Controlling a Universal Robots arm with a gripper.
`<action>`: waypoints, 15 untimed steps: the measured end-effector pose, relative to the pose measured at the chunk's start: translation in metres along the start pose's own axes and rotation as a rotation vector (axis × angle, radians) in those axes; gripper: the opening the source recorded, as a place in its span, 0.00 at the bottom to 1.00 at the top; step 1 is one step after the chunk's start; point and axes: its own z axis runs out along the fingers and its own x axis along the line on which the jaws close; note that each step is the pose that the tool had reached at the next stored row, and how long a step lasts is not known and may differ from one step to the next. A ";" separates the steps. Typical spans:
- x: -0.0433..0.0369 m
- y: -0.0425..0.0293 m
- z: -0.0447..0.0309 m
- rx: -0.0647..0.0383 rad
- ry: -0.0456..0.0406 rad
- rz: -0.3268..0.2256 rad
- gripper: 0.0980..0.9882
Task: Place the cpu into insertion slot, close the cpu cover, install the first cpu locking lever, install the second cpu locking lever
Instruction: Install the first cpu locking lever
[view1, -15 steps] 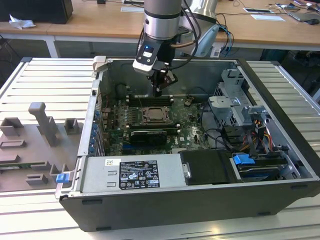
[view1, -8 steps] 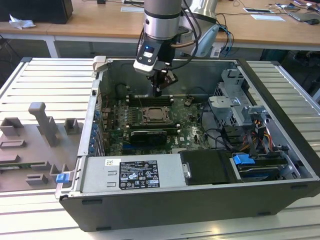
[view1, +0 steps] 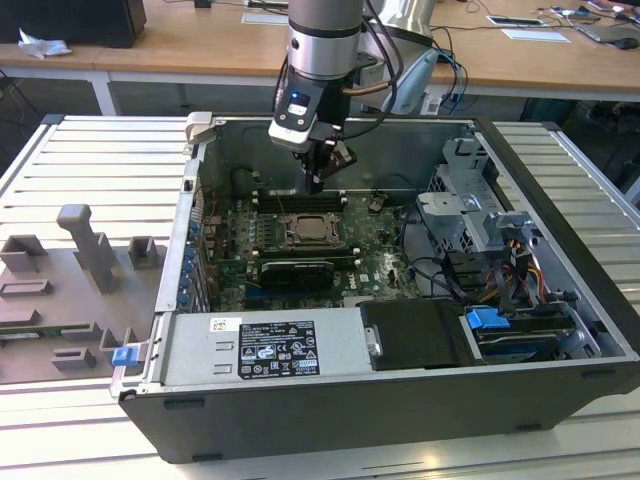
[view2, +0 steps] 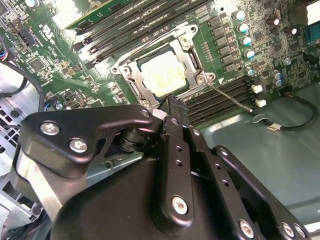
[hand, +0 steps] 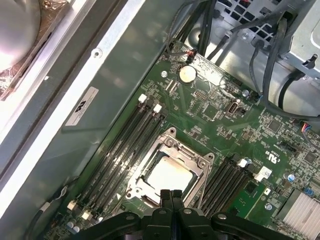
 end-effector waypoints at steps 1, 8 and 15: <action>0.0000 0.0000 0.0000 0.000 0.0001 -0.002 0.01; 0.0000 0.0000 0.0000 0.000 0.0005 -0.016 0.01; 0.0000 0.0000 0.0000 0.000 0.0011 -0.032 0.01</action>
